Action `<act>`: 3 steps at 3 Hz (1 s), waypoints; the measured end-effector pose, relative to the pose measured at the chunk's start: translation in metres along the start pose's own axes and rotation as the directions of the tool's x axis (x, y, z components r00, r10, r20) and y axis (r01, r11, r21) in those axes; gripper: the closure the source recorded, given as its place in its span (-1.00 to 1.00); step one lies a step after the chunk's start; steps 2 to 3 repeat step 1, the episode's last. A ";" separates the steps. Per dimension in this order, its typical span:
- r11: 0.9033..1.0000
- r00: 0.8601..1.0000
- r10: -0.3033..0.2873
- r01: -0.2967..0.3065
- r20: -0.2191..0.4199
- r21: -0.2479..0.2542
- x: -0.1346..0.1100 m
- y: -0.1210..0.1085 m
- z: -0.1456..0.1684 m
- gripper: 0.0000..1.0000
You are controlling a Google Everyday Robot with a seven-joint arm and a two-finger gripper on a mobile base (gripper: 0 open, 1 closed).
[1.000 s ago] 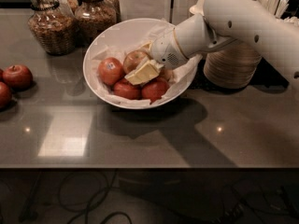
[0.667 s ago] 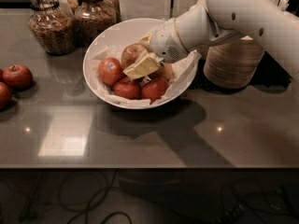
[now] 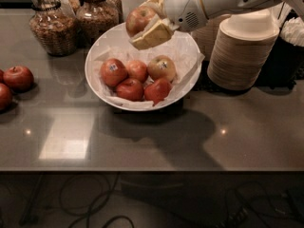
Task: Pick apple from white bowl
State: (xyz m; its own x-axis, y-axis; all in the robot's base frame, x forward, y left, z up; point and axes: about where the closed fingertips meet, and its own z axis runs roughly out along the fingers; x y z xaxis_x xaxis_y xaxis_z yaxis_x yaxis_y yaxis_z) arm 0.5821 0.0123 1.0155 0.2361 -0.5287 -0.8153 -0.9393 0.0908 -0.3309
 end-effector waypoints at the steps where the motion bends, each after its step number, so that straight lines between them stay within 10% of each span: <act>1: 1.000 1.000 0.000 0.000 0.000 0.000 0.000 0.000 0.000 1.00; 3: 1.000 1.000 0.000 0.000 0.000 0.000 0.000 0.000 0.000 1.00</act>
Offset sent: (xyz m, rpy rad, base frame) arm 0.0000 0.0000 0.0000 0.0000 0.0000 0.0000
